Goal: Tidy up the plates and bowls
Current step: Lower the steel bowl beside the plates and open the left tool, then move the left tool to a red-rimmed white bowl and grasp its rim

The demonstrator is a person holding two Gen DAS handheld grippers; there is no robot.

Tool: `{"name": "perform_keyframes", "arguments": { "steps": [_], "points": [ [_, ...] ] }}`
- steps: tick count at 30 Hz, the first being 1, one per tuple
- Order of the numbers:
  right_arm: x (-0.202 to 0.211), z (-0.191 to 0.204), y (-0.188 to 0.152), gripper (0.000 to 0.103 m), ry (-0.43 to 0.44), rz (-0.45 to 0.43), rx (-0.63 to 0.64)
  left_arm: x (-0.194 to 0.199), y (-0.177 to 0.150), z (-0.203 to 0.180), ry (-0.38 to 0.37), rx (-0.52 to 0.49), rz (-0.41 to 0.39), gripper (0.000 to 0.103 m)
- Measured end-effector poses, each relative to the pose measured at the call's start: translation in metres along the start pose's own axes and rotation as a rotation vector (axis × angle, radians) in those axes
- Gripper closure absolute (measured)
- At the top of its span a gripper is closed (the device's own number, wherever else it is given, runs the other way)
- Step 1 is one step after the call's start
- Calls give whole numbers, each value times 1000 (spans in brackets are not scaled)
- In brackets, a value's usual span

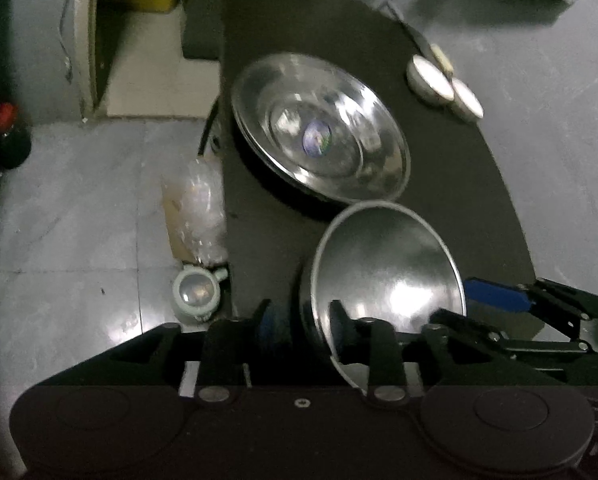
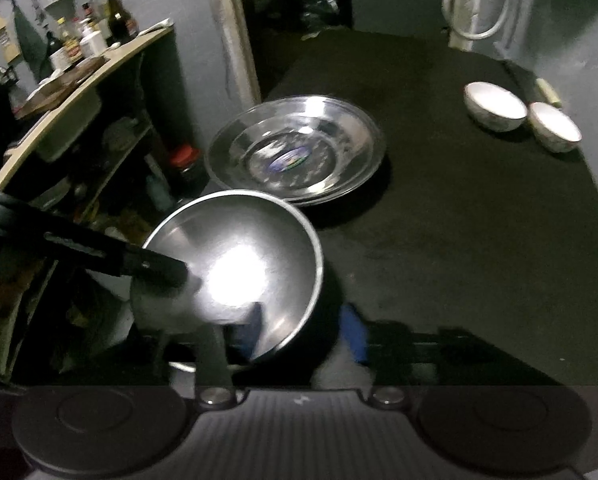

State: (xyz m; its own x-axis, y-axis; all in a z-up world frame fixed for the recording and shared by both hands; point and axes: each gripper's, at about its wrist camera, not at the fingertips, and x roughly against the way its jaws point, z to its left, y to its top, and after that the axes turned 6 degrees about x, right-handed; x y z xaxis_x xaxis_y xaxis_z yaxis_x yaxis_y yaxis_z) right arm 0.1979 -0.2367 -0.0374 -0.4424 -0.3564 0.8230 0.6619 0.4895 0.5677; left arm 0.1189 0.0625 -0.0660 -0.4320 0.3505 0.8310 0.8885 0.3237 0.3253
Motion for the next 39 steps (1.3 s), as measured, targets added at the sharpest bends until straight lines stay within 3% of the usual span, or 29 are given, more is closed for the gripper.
{"name": "perform_keyframes", "arguments": {
  "steps": [4,7,10,15,19,21,23,26,29,39],
  "points": [
    [11,2,0,14,-51,-32,12,28,1,12,2,13,-129,39],
    [18,7,1,8,-78,-61,40,50,-6,14,36,-15,-235,18],
    [22,11,5,1,-110,-85,72,61,-10,15,42,-19,-277,1],
    [29,19,15,0,-135,-138,74,79,-9,6,159,-87,-364,1],
    [37,28,13,0,-163,-189,109,101,-12,-10,318,-178,-550,1],
    [42,33,11,0,-199,-218,132,111,-14,-17,330,-206,-664,1],
    [46,33,11,0,-230,-233,122,118,-11,-25,303,-221,-722,1],
    [53,27,11,0,-280,-285,87,117,-3,-35,237,-232,-737,1],
    [58,16,5,0,-314,-311,32,104,4,-47,235,-231,-715,1],
    [58,-28,-20,0,-339,-280,-116,61,14,-60,195,-220,-552,1]
  ]
}}
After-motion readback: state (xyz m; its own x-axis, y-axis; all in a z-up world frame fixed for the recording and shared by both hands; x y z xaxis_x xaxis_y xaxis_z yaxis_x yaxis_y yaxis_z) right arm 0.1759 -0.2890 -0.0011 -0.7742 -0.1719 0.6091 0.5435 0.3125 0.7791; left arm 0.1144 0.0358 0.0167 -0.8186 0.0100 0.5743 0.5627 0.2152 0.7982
